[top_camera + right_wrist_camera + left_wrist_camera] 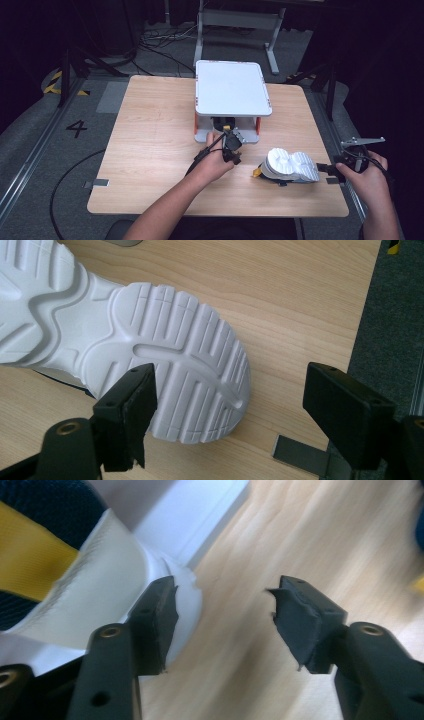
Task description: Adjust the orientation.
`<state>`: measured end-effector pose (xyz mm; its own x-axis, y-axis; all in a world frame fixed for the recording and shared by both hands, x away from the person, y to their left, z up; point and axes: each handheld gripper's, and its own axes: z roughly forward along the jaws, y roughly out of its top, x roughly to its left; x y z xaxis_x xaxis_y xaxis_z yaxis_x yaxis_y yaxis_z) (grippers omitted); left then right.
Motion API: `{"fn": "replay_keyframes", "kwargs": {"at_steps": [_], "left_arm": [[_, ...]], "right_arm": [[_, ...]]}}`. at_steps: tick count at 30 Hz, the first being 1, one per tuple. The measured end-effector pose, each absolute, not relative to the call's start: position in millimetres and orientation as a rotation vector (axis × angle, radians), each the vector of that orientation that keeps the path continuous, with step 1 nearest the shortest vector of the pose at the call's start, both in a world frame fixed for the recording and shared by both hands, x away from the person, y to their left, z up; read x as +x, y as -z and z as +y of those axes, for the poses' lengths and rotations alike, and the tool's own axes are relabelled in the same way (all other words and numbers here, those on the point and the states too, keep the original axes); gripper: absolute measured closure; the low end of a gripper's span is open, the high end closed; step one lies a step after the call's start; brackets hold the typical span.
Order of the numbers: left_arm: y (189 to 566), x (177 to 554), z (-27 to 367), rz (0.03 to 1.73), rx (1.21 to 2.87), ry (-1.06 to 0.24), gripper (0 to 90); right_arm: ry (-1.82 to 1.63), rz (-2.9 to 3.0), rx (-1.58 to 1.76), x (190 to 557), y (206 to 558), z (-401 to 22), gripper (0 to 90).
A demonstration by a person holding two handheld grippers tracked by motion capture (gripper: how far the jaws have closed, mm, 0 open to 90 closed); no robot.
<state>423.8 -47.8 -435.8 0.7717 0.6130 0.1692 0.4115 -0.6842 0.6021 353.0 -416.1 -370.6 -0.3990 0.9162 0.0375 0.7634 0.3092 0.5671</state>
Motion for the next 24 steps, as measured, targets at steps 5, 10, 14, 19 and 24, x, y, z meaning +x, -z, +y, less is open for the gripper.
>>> {"fn": "replay_keyframes", "kwargs": {"at_steps": [5, 10, 14, 19, 24], "left_arm": [[432, 428, -49, 0.771, 2.412, -0.494, 45.6], [444, 437, -61, 0.664, 2.414, -0.498, 46.7], [453, 451, -71, 0.577, 2.385, -0.579, 44.9], [457, 468, -70, 0.623, 2.357, -0.657, 46.0], [449, 453, -63, 0.685, 2.358, -0.610, 37.6]], "right_arm": [[-0.736, 2.289, 1.529, 352, 373, -418, 22.4], [-0.734, 2.294, 1.522, 349, 373, -417, 22.4], [-0.735, 2.285, 1.527, 347, 372, -419, 22.4], [-0.736, 2.286, 1.529, 346, 373, -421, 22.3], [-0.738, 2.288, 1.521, 346, 373, -421, 22.3]]}}
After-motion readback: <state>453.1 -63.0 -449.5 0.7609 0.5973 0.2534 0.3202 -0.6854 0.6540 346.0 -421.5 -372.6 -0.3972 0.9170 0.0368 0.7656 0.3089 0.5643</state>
